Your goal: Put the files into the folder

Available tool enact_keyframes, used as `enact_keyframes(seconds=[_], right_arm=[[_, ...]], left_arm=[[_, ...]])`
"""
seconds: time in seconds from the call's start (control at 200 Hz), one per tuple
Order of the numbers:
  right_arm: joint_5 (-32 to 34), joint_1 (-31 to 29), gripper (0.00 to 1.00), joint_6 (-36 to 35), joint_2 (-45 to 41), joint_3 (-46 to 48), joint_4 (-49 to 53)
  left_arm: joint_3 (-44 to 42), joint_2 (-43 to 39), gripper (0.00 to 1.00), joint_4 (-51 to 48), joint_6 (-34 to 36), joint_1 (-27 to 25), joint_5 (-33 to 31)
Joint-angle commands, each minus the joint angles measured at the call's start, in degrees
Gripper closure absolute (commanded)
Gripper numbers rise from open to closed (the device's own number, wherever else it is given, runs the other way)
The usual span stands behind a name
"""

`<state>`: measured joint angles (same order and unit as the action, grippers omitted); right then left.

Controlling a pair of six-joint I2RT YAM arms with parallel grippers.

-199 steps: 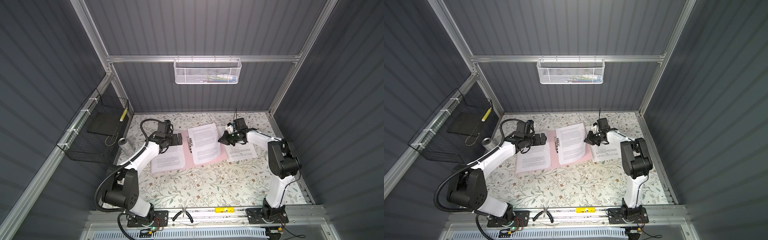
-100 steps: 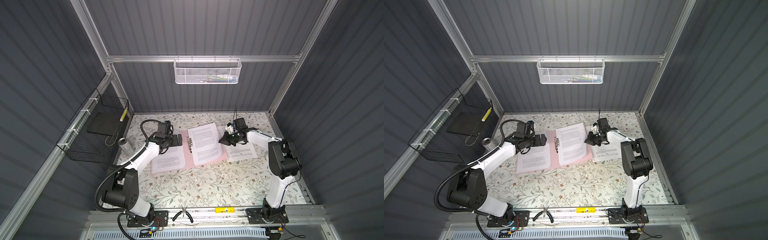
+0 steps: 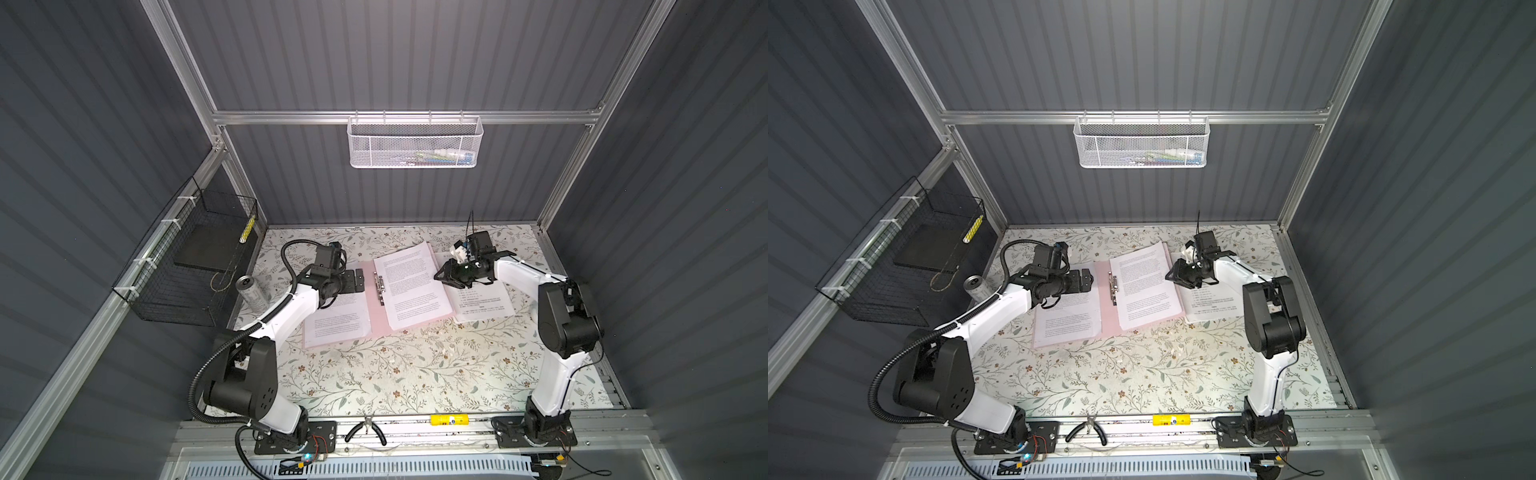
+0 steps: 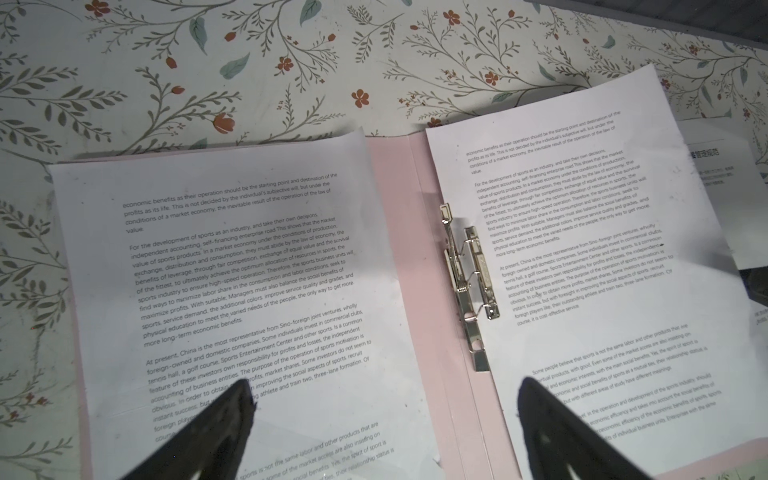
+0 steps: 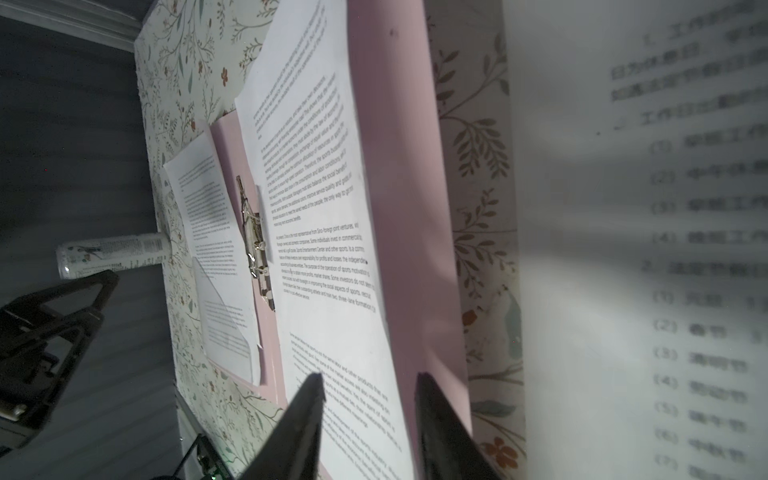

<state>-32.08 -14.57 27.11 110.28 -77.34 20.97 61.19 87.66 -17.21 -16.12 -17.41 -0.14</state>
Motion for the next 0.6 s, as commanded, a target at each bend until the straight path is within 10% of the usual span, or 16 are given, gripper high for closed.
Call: enact_keyframes(seconds=[0.0, 0.595], right_arm=[[1.43, 0.71, 0.54, -1.76, -4.03, -1.36, 4.25], [-1.04, 21.39, 0.54, -5.02, -7.51, 0.17, 2.85]], left_arm=[[-0.57, -0.83, 0.01, -0.67, 0.65, 0.36, -0.56], [-0.24, 3.58, 0.01, 6.56, -2.45, 0.02, 8.63]])
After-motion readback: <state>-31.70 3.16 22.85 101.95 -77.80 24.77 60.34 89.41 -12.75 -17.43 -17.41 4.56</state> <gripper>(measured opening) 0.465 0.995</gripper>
